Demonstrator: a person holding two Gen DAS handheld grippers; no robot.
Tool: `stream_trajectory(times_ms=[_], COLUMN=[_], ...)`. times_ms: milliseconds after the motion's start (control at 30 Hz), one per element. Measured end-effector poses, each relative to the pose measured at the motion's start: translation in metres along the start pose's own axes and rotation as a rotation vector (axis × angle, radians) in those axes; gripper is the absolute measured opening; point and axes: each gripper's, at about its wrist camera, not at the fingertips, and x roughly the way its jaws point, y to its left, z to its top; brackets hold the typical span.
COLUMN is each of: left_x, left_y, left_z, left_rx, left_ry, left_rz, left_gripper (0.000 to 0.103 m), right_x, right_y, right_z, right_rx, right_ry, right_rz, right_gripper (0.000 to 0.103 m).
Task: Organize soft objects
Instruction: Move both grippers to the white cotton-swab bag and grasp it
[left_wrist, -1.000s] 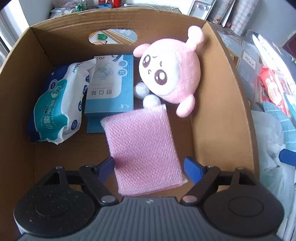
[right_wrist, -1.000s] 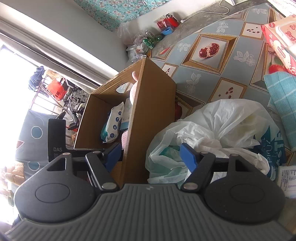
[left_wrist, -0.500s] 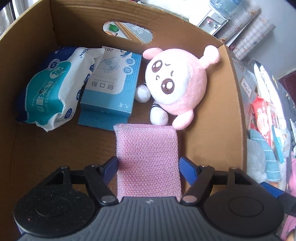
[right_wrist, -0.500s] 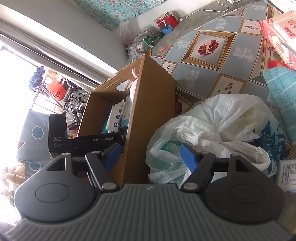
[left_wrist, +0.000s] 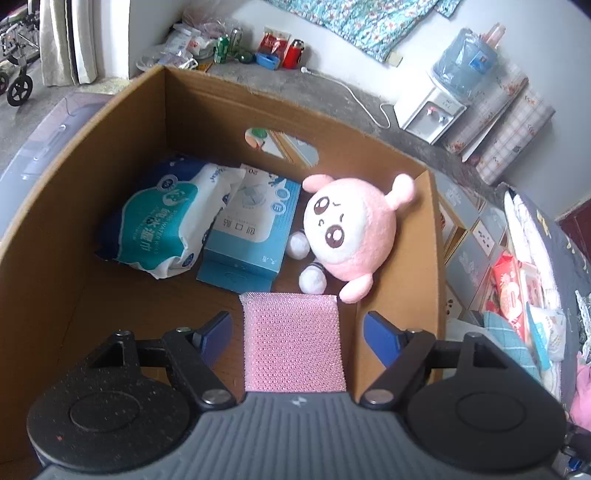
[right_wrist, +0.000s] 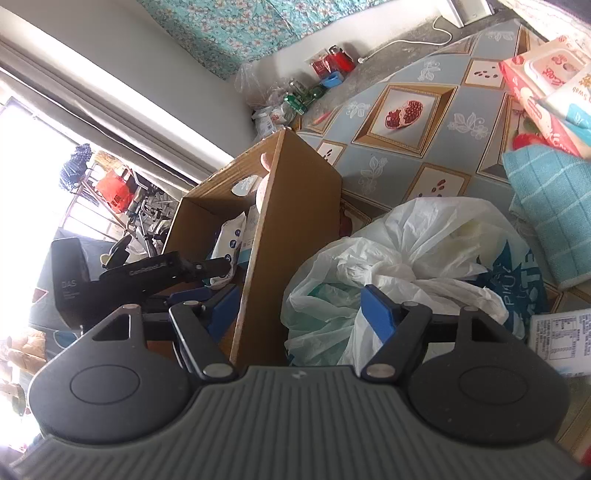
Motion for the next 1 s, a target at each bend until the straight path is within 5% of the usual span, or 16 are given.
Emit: stream_trajectory(times_ms=[267, 533, 800, 1000], left_x=[-0.085, -0.113, -0.067, -0.009], left_y=[-0.035, -0.117, -0.22, -0.275], left_z=[-0.037, -0.098, -0.143, -0.131], left_rx=[0.093, 0.252, 0.427, 0.495], left_ry=[-0.177, -0.254, -0.236, -0.162], left_rz=[0.068, -0.05, -0.226, -0.265], left_gripper=[0.083, 0.085, 0.085, 0.076], right_x=[-0.056, -0.136, -0.189, -0.181], right_y=[-0.001, -0.034, -0.087, -0.138], right_z=[-0.008, -0.01, 0.024, 0.069], right_rx=[-0.074, -0.1, -0.101, -0.076], right_ry=[-0.1, -0.217, -0.261, -0.228], right_rz=[-0.017, -0.118, -0.293, -0.378], right_gripper=[0.078, 0.079, 0.079, 0.079])
